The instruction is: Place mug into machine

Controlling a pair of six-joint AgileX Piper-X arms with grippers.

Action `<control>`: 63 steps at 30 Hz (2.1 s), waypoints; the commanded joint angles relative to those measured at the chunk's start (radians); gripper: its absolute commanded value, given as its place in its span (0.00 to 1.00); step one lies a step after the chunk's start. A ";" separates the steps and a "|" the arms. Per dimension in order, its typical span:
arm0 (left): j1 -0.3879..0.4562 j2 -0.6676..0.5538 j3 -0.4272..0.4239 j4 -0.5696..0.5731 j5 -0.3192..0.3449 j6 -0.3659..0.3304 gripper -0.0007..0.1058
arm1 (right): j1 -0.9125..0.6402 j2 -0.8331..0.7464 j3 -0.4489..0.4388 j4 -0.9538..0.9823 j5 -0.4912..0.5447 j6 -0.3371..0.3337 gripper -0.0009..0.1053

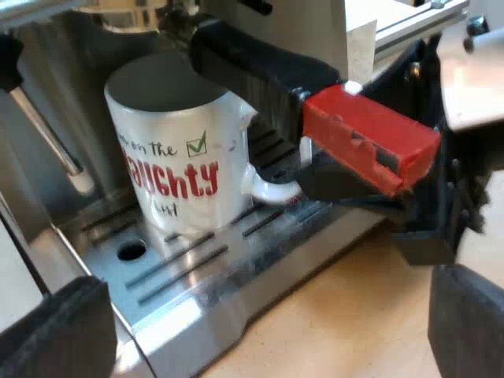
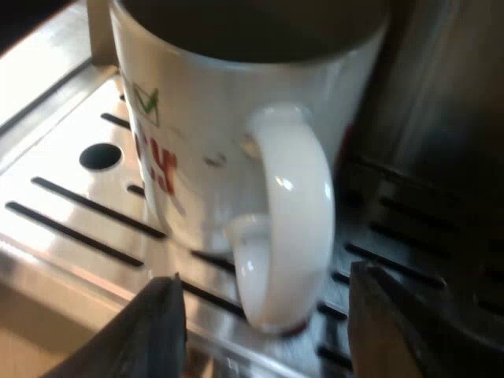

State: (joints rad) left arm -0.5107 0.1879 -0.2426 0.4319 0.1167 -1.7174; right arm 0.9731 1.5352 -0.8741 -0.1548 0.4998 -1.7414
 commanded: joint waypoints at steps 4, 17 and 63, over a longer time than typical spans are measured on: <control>-0.003 -0.134 -0.056 0.122 -0.011 -0.012 0.77 | 0.017 -0.109 0.050 0.072 0.064 -0.005 0.44; -0.003 -0.276 -0.224 0.360 -0.008 -0.012 0.77 | 0.245 -0.369 0.130 0.136 0.165 -0.005 0.29; -0.003 -0.276 -0.279 0.272 0.083 -0.010 0.77 | 0.042 -0.058 -0.259 -0.072 0.218 -0.010 0.01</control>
State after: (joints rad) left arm -0.5107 -0.0056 -0.5150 0.7085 0.1931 -1.7174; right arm 1.0588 1.4701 -1.1226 -0.1852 0.6870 -1.7414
